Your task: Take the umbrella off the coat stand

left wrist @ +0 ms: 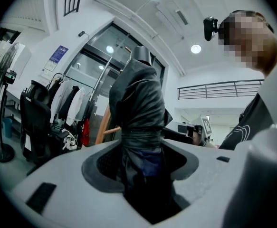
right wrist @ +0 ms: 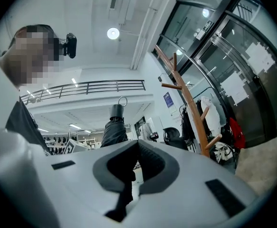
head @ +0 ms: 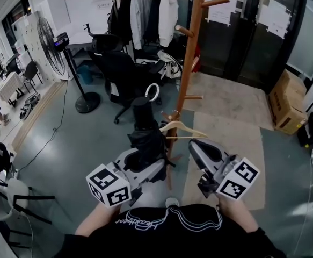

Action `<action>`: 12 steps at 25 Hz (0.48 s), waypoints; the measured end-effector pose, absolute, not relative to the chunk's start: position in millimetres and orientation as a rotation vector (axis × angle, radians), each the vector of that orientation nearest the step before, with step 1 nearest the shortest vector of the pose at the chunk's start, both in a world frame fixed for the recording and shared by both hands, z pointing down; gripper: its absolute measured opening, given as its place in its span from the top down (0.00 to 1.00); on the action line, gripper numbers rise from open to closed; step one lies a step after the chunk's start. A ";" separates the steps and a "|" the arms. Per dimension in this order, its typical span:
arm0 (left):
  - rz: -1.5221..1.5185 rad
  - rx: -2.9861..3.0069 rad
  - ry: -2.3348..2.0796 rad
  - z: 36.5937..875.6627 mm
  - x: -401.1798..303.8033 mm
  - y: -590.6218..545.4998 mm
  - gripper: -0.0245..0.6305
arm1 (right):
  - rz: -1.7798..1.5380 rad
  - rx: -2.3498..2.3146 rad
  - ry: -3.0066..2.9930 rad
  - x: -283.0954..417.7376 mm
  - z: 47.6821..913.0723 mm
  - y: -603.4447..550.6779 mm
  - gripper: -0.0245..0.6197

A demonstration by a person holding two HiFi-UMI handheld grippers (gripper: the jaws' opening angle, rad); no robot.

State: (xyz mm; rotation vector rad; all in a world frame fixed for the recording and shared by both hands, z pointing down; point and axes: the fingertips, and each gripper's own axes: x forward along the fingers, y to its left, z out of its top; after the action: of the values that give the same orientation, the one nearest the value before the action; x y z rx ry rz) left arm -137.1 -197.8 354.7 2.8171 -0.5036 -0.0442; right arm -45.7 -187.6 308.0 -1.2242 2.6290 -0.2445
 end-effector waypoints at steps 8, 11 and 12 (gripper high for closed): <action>-0.061 2.868 -0.503 337.8 -125.1 -201.2 0.62 | -0.185 -1.202 2.640 -34.3 289.0 -190.9 0.96; -0.063 2.874 -0.502 335.1 -117.2 -205.5 0.62 | -0.171 -1.199 2.639 -27.5 285.4 -194.8 0.96; -0.066 2.876 -0.501 333.9 -114.1 -206.7 0.62 | -0.167 -1.198 2.639 -24.7 284.2 -196.2 0.96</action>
State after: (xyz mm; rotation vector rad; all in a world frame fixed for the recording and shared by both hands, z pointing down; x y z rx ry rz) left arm -114.1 -206.7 333.9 2.8763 -0.5015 -0.0656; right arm -24.7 -196.2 284.2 -1.1982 2.6394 -0.1667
